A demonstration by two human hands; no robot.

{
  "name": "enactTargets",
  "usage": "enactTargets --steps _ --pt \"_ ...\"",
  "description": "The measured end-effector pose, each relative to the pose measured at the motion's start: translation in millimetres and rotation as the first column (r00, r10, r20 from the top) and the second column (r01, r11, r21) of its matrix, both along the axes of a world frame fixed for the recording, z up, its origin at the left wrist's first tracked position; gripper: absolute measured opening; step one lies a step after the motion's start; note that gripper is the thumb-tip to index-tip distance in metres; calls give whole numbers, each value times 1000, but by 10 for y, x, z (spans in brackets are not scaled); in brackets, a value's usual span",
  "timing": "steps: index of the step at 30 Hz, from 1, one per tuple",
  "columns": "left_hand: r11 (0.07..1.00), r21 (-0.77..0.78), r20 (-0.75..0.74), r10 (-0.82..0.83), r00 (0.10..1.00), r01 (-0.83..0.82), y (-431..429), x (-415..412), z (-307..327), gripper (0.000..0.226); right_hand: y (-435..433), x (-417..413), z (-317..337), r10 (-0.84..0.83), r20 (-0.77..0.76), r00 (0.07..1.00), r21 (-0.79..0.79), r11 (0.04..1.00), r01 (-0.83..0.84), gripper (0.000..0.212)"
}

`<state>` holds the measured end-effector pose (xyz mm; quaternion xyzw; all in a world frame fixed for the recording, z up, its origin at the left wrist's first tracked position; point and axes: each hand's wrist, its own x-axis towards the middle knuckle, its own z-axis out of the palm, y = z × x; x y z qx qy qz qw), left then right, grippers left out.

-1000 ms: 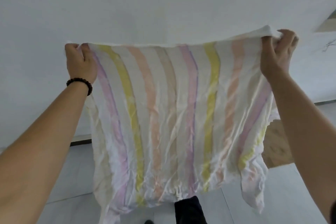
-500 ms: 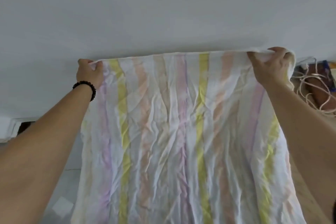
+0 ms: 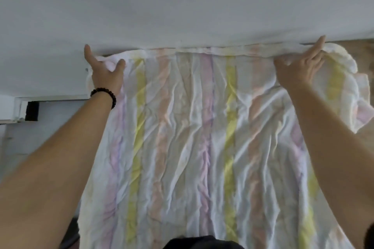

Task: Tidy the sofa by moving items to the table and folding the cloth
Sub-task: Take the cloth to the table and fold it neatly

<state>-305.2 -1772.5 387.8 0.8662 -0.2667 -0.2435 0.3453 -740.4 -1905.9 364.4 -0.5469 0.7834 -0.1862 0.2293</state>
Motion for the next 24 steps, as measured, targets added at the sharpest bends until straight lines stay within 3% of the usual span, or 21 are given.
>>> enactTargets --steps 3,6,12,15,18,20,21,23,24 --pt "990 7 120 -142 983 143 632 -324 13 91 717 202 45 82 -6 997 22 996 -81 97" --pt "946 186 205 -303 931 267 1515 -660 -29 84 1660 425 48 246 -35 969 88 966 -242 90" --pt "768 534 222 -530 818 353 3271 -1228 -236 78 3505 503 -138 626 -134 768 141 779 -611 79" --pt "667 650 175 -598 782 365 3919 -1212 -394 81 4208 416 -314 707 -234 668 290 706 -646 81" --pt "648 610 218 -691 689 457 4231 -1046 -455 80 4475 349 -393 720 -270 639 378 690 -618 80" --pt "702 532 256 -666 701 473 4333 -912 -406 77 4500 411 -342 696 -269 666 391 711 -585 79" --pt "761 492 275 -596 754 422 4384 -850 -370 75 4520 460 -294 668 -276 691 390 735 -554 80" --pt "909 382 276 -287 917 170 4509 -721 -321 77 4618 556 -195 612 -311 727 353 784 -510 79" --pt "942 336 188 -72 980 4 4575 -641 -308 83 4698 600 -142 610 -315 728 334 789 -517 79"
